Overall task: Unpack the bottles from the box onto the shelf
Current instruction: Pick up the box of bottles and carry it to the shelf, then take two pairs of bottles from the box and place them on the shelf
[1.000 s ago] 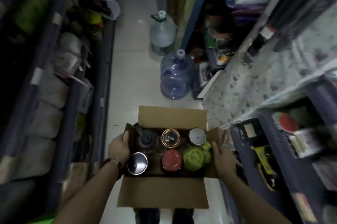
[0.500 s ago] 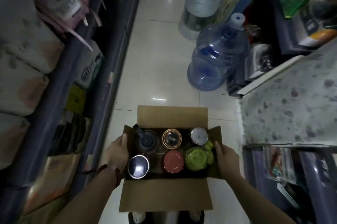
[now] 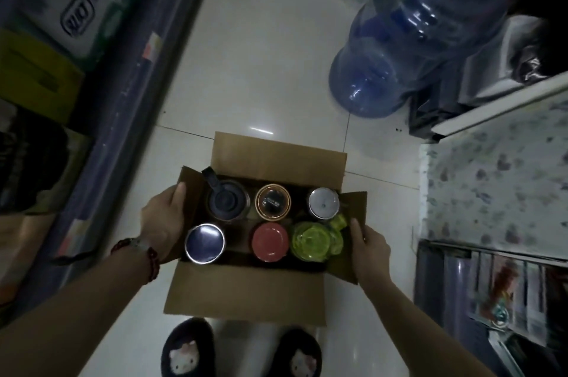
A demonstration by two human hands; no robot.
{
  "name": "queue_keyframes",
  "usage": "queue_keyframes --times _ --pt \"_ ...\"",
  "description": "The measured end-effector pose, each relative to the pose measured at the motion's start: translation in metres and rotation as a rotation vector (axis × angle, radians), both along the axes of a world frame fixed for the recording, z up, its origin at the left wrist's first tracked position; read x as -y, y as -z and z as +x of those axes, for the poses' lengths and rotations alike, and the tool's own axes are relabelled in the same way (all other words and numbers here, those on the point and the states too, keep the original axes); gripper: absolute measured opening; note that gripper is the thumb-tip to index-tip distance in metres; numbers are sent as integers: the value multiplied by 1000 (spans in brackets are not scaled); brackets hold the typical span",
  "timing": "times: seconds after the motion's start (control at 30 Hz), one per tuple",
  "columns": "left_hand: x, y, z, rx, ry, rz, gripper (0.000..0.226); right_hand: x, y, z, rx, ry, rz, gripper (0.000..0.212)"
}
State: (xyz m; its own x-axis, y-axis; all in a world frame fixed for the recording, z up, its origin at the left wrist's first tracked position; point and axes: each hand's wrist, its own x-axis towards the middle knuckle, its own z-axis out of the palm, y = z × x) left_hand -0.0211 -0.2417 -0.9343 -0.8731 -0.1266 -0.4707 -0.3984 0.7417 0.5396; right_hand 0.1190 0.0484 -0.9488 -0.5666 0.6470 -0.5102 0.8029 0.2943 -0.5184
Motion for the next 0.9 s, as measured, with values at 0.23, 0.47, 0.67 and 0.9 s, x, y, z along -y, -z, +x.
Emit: queue_keyframes --times 0.23,0.47,0.67,0.9 --pt "4 31 -4 -9 -29 -11 47 -2 25 5 -21 51 -21 37" --pt "15 46 -19 14 -61 -101 52 -10 39 11 -40 143 -34 42" --pt "18 44 -26 90 -148 -190 48 -12 33 9 53 166 -47 43" --pt "2 -9 -13 -239 265 -71 52 21 -36 -23 -185 58 187 43"
